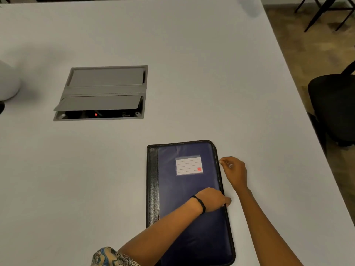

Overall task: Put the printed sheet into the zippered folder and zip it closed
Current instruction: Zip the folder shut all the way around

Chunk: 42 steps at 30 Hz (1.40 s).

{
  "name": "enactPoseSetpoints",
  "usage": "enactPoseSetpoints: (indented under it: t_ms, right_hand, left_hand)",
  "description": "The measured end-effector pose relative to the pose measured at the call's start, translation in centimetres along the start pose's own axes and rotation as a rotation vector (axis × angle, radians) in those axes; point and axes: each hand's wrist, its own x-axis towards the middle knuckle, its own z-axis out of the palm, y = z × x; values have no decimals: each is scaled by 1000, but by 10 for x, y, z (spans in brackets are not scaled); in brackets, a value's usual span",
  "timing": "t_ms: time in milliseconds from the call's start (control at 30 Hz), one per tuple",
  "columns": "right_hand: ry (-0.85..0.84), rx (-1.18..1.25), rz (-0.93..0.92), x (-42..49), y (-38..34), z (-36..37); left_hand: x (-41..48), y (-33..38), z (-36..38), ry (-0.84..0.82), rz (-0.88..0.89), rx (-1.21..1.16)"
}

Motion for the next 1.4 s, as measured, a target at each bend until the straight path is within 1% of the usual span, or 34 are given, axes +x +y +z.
enactPoseSetpoints:
  t_ms: [100, 167, 200, 267, 367, 400, 433, 467, 533, 667, 767, 833, 967, 1067, 1267, 1400]
  right_hand:
    - [16, 37, 35, 16, -9, 4]
    - [-3, 60, 38, 25, -14, 6]
    - [-25, 74, 35, 28, -15, 6]
    - [-80, 89, 40, 34, -15, 3]
    - [-145, 104, 37, 37, -12, -4]
    - [-155, 110, 34, 37, -11, -5]
    - [-157, 115, 33, 36, -11, -5]
    - [-150, 124, 37, 35, -10, -5]
    - [-122, 162, 67, 33, -9, -3]
    - [-93, 266, 141, 35, -14, -1]
    - [-78, 281, 139, 38, -18, -2]
    - [-39, 312, 153, 36, -19, -2]
    - [34, 298, 257, 16, -21, 10]
    - [22, 227, 342, 4, -22, 21]
    - [-12, 242, 435, 1, -26, 23]
    - [-48, 204, 448, 2, -24, 22]
  left_hand:
    - [-4, -3, 0, -9, 79, 63]
    - [-4, -13, -1, 21, 207, 80]
    - [-5, -19, -2, 70, 277, 76]
    - [-3, -30, -9, 228, 288, -27]
    - [8, -43, -25, 591, 167, -163]
    - [12, -45, -33, 675, 124, -184]
    - [17, -47, -41, 725, 87, -185]
    - [22, -49, -50, 739, 62, -164]
    - [33, -49, -64, 708, 38, -81]
    - [51, -41, -83, 672, 53, 39]
    - [60, -40, -88, 682, 49, 82]
    - [63, -41, -91, 691, 53, 104]
    - [68, -41, -94, 696, 62, 184]
    - [72, -42, -93, 712, 49, 232]
    - [81, -39, -85, 686, 5, 316]
    - [85, -39, -86, 698, 13, 263]
